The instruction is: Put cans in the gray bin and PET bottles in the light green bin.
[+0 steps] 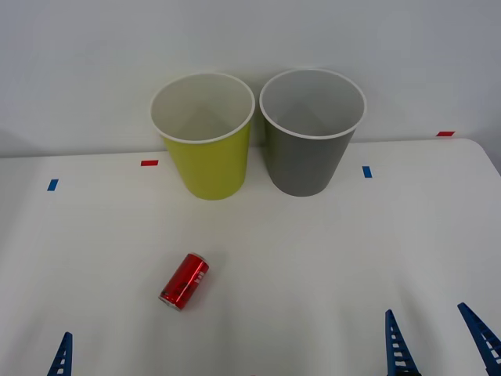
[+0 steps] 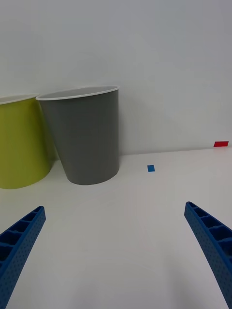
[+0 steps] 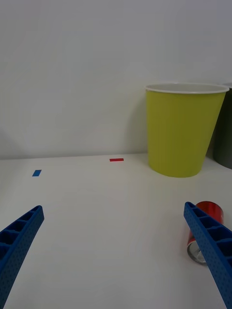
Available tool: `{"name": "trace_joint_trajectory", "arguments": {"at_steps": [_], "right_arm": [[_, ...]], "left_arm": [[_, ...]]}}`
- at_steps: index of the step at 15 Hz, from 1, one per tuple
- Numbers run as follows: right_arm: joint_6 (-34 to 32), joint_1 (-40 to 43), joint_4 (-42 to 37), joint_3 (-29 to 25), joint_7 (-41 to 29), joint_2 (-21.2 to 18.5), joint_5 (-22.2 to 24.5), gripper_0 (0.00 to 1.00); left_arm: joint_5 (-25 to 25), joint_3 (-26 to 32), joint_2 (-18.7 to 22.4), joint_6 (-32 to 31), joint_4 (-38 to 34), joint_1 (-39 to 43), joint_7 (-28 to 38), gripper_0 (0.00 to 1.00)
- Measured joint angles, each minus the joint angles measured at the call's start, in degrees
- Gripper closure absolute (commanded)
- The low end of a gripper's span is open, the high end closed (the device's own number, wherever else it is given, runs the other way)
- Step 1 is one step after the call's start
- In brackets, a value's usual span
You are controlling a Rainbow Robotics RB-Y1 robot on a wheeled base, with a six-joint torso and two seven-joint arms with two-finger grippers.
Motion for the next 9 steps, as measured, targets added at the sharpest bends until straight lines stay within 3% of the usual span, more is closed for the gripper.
{"name": "trace_joint_trajectory", "arguments": {"at_steps": [9], "right_arm": [[0.0,0.0,0.0,0.0,0.0,0.0,0.0,0.0]], "left_arm": [[0.0,0.0,0.0,0.0,0.0,0.0,0.0,0.0]]}}
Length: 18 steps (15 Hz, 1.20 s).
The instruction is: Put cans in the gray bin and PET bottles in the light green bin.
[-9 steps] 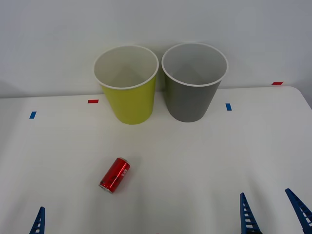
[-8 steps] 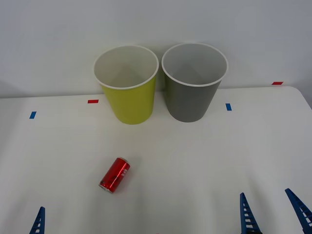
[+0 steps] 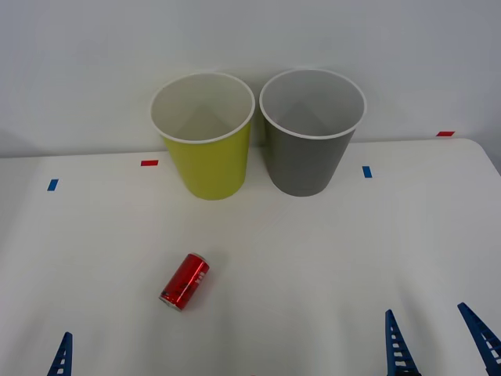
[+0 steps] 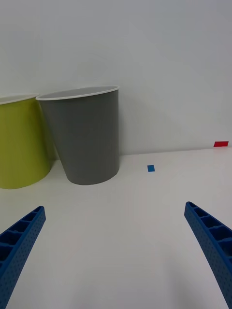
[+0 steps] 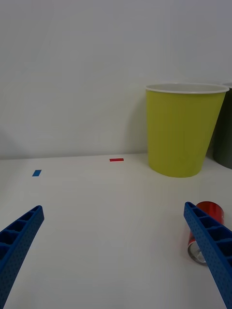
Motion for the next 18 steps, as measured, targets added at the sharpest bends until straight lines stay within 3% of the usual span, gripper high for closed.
{"name": "trace_joint_trajectory", "arguments": {"at_steps": [18], "right_arm": [[0.0,0.0,0.0,0.0,0.0,0.0,0.0,0.0]], "left_arm": [[0.0,0.0,0.0,0.0,0.0,0.0,0.0,0.0]]}}
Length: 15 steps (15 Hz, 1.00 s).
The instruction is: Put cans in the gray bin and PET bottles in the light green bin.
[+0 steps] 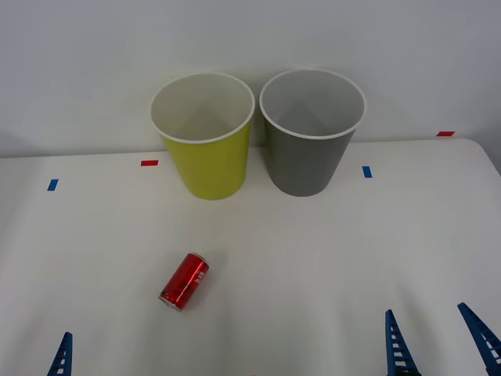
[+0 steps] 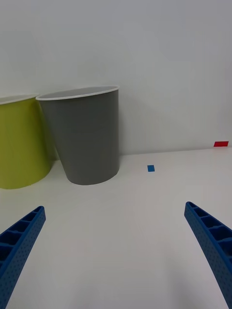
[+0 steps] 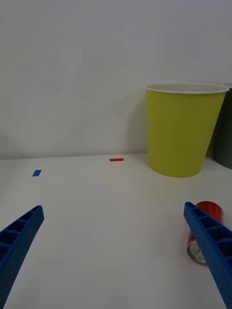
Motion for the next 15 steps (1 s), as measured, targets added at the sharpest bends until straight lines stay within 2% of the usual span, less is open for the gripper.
{"name": "trace_joint_trajectory", "arguments": {"at_steps": [13,15], "right_arm": [[0.0,0.0,0.0,0.0,0.0,0.0,0.0,0.0],[0.0,0.0,0.0,0.0,0.0,0.0,0.0,0.0]], "left_arm": [[0.0,0.0,0.0,0.0,0.0,0.0,0.0,0.0],[0.0,-0.8,-0.5,0.5,1.8,-1.1,0.1,0.0]]}}
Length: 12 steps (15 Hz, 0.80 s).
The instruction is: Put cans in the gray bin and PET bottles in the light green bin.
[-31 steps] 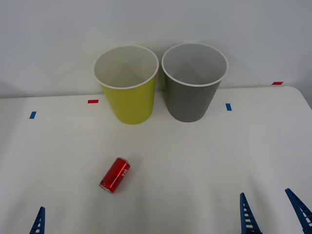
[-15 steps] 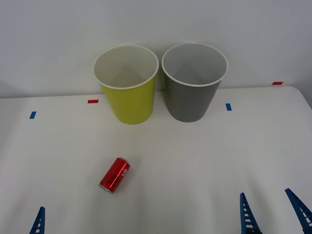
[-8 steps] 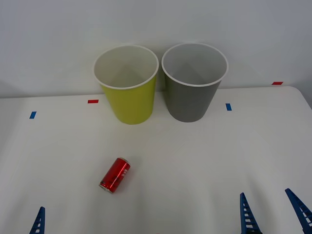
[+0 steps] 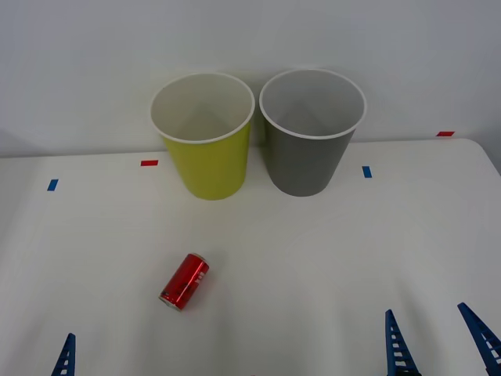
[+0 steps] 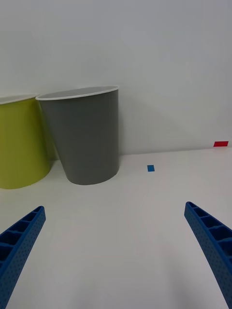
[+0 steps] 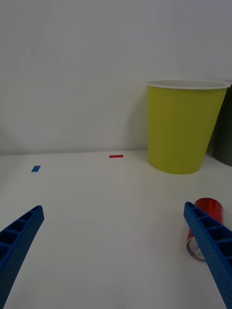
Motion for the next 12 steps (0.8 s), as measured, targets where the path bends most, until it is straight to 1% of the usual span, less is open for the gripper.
{"name": "trace_joint_trajectory", "arguments": {"at_steps": [3,5,7,10,12], "right_arm": [[0.0,0.0,0.0,0.0,0.0,0.0,0.0,0.0],[0.0,0.0,0.0,0.0,0.0,0.0,0.0,0.0],[0.0,0.0,0.0,0.0,0.0,0.0,0.0,0.0],[0.0,0.0,0.0,0.0,0.0,0.0,0.0,0.0],[0.0,0.0,0.0,0.0,0.0,0.0,0.0,0.0]], "left_arm": [[0.5,-1.0,0.1,-0.1,0.9,-1.1,0.0,0.0],[0.4,-0.5,1.3,0.6,0.9,-2.2,-0.1,0.0],[0.6,-0.4,4.4,2.7,0.9,-4.1,-0.2,0.0],[1.5,-1.8,11.9,4.5,0.9,-6.5,-0.3,0.0],[1.7,-2.7,15.1,7.9,0.6,-9.5,-0.5,0.0]]}}
